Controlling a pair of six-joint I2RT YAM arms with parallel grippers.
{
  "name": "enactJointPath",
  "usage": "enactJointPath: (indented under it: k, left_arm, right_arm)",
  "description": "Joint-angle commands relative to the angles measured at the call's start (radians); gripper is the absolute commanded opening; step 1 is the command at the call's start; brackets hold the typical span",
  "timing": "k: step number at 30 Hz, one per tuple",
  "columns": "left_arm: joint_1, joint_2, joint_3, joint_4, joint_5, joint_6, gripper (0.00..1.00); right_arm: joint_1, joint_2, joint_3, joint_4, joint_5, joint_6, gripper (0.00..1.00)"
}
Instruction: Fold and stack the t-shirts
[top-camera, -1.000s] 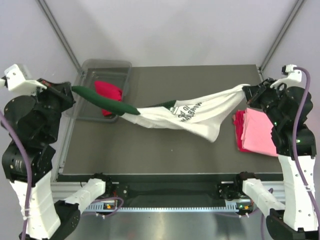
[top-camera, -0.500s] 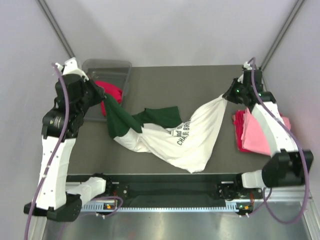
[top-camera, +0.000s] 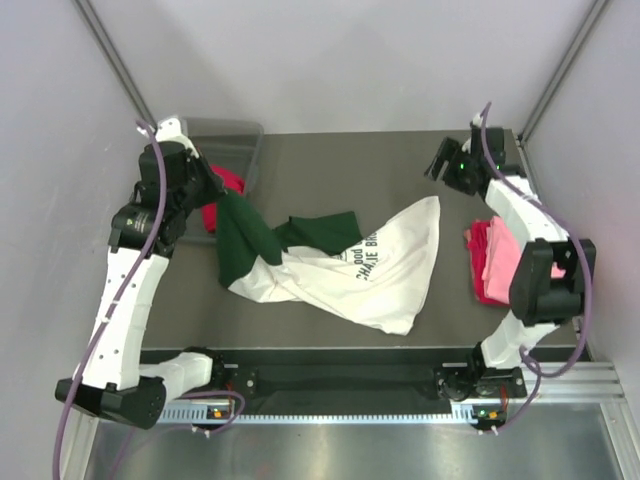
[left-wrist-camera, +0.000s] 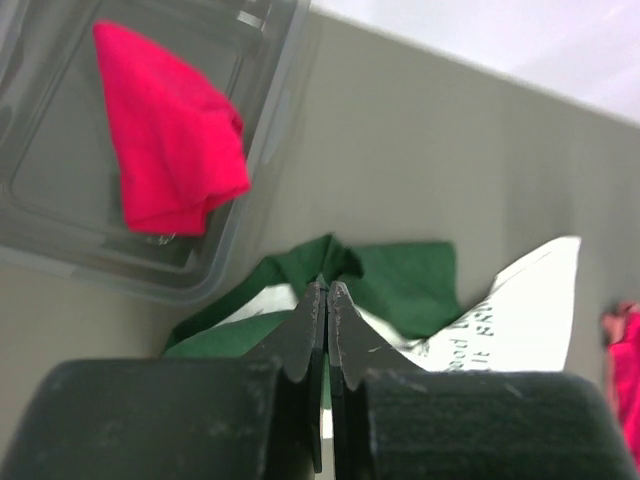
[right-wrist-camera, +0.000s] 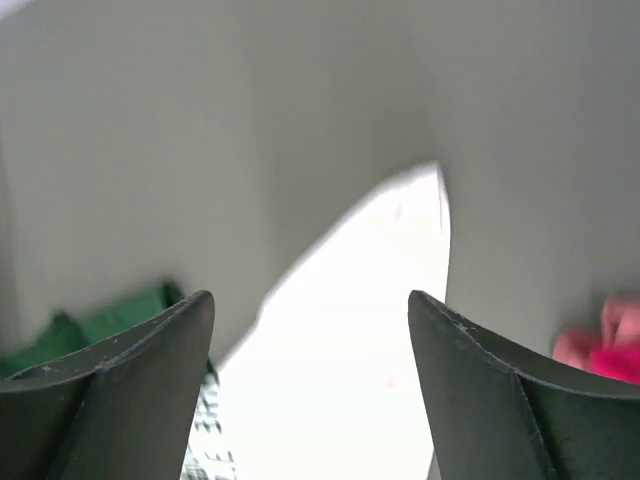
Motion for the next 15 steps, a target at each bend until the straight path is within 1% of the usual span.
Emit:
enactJointPath:
  k: [1, 2, 3, 4, 5, 6, 7, 8, 9, 10, 11, 12, 13, 14, 15]
  left_arm:
    - [0.004, -0.049, -0.058, 0.069, 0.0, 0.037, 0.0]
    - [0.004, -0.058, -0.071, 0.07, 0.003, 0.043, 0.0]
    - [0.004, -0.078, -0.083, 0.072, 0.005, 0.045, 0.0]
    - [0.004, -0.087, -0.107, 0.075, 0.008, 0.046, 0.0]
    - [0.004, -0.095, -0.12, 0.075, 0.014, 0.045, 0.0]
    - [0.004, -0.113, -0.135, 0.075, 0.007, 0.039, 0.0]
    - [0.004, -0.123, -0.166, 0.075, 0.0, 0.031, 0.0]
    - [0.004, -0.132, -0.183, 0.08, -0.004, 0.028, 0.0]
    - [0.004, -0.156, -0.201, 0.084, 0.003, 0.029, 0.0]
    - [0.004, -0.17, -0.241, 0.102, 0.006, 0.028, 0.0]
    - [0.004, -0.184, -0.262, 0.112, 0.006, 0.017, 0.0]
    - [0.004, -0.211, -0.282, 0.118, 0.006, 0.011, 0.0]
    - [0.004, -0.225, -0.317, 0.126, 0.005, 0.005, 0.0]
    - [0.004, -0.248, -0.333, 0.135, 0.006, -0.006, 0.0]
    - [0.006, -0.256, -0.348, 0.136, 0.005, -0.011, 0.0]
  right_arm:
    - [0.019, -0.157, -0.182, 0.07, -0.043, -0.014, 0.79]
    - [0.023, -0.243, -0.286, 0.08, -0.046, -0.023, 0.83]
    - [0.031, -0.291, -0.342, 0.088, -0.046, -0.026, 0.94]
    - [0.037, -0.388, -0.397, 0.105, -0.053, -0.032, 1.0]
    - [0.042, -0.438, -0.449, 0.111, -0.057, -0.043, 1.0]
    - [0.048, -0.488, -0.556, 0.113, -0.06, -0.035, 1.0]
    - [0.048, -0.534, -0.606, 0.11, -0.071, -0.026, 1.0]
    - [0.048, -0.621, -0.697, 0.104, -0.086, 0.0, 1.0]
    - [0.045, -0.663, -0.742, 0.093, -0.095, 0.034, 1.0]
    - [0.045, -0.74, -0.785, 0.061, -0.118, 0.069, 1.0]
    - [0.043, -0.774, -0.854, 0.05, -0.143, 0.109, 1.0]
    - [0.042, -0.806, -0.89, 0.047, -0.18, 0.115, 1.0]
    - [0.042, -0.873, -0.928, 0.05, -0.235, 0.129, 0.9]
    - [0.04, -0.904, -0.998, 0.042, -0.244, 0.172, 0.83]
    - [0.043, -0.937, -1.028, 0.036, -0.253, 0.187, 0.76]
